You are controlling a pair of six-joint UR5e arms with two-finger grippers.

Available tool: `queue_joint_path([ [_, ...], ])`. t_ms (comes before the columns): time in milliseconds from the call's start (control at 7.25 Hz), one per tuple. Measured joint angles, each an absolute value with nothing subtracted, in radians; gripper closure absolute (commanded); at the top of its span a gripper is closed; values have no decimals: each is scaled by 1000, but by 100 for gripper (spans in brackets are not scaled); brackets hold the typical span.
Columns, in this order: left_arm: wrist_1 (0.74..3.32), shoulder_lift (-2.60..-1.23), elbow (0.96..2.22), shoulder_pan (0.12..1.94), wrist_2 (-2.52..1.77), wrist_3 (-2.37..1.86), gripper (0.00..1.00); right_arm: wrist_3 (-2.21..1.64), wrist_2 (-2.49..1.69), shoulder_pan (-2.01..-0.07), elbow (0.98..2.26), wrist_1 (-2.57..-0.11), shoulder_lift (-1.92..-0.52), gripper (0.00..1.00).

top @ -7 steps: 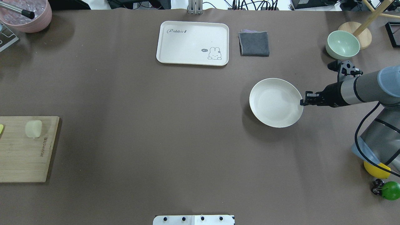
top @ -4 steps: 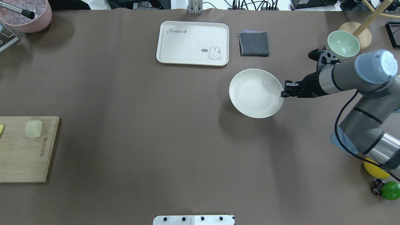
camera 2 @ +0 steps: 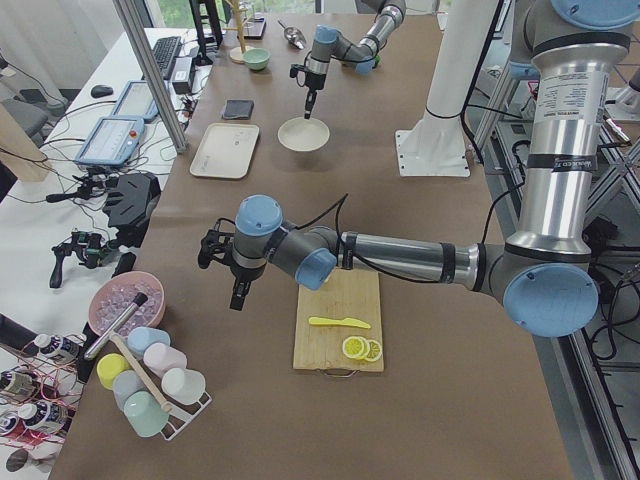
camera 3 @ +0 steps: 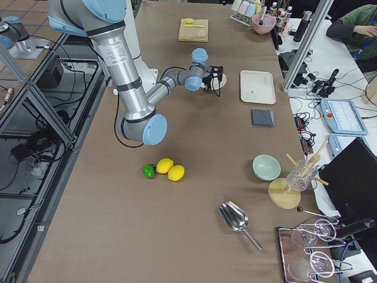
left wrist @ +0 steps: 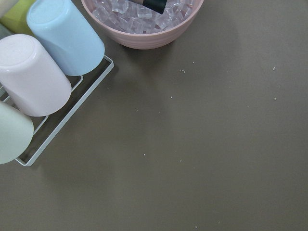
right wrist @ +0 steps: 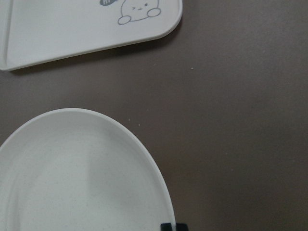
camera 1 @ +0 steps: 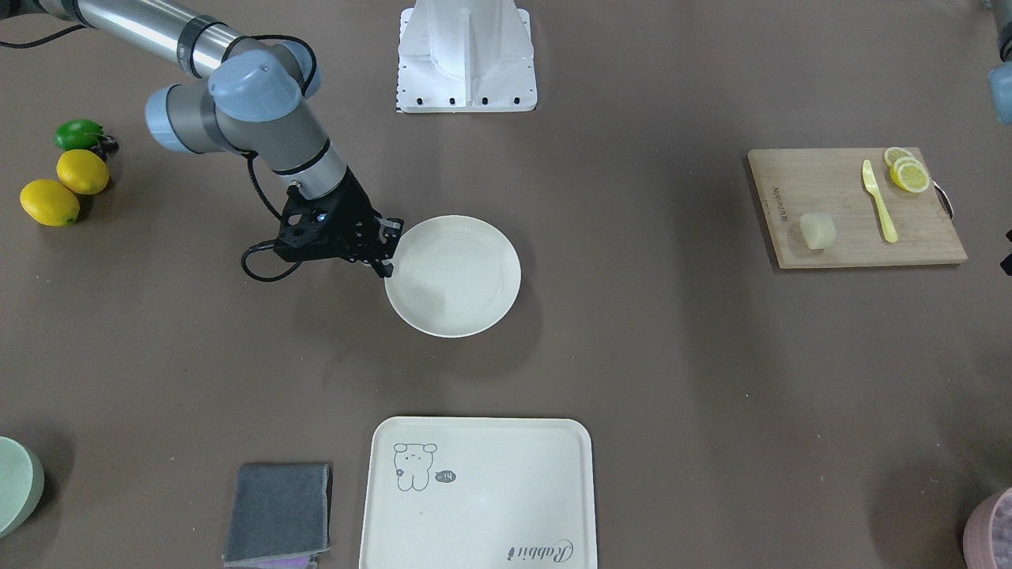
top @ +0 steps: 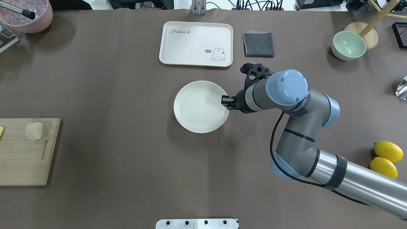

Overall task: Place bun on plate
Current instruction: 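Slide the white plate with the right gripper toward the table centre, then raise the right gripper off the plate while the left arm reaches toward the cutting board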

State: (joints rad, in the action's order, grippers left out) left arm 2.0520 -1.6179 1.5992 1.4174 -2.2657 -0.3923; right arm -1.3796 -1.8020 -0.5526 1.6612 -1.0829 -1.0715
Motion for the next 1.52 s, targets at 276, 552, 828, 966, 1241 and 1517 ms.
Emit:
queue_joint_path([
  [276, 2052, -1617, 1602, 1417, -2266, -394, 2, -1380, -1745, -498, 1658, -1086, -1061, 100],
  [552, 2053, -1617, 1603, 1409, -2266, -395, 2, -1381, -1732, -473, 1657, -1103, -1052, 73],
  [828, 2058, -1620, 1605, 1385, -2266, -412, 2, -1382, -1732, -468, 1659, -1117, -1047, 0],
  [966, 2089, -1625, 1607, 1345, -2266, -479, 2, -1389, -1731, -471, 1662, -1123, -1048, 0],
  [1241, 2242, -1618, 1614, 1224, -2256, -737, 2, -1399, -1770, -518, 1725, -1200, -1048, 0],
  [1517, 2296, -1566, 1669, 1121, -2217, -887, 2, -1393, -1884, -614, 1810, -1285, -1058, 0],
])
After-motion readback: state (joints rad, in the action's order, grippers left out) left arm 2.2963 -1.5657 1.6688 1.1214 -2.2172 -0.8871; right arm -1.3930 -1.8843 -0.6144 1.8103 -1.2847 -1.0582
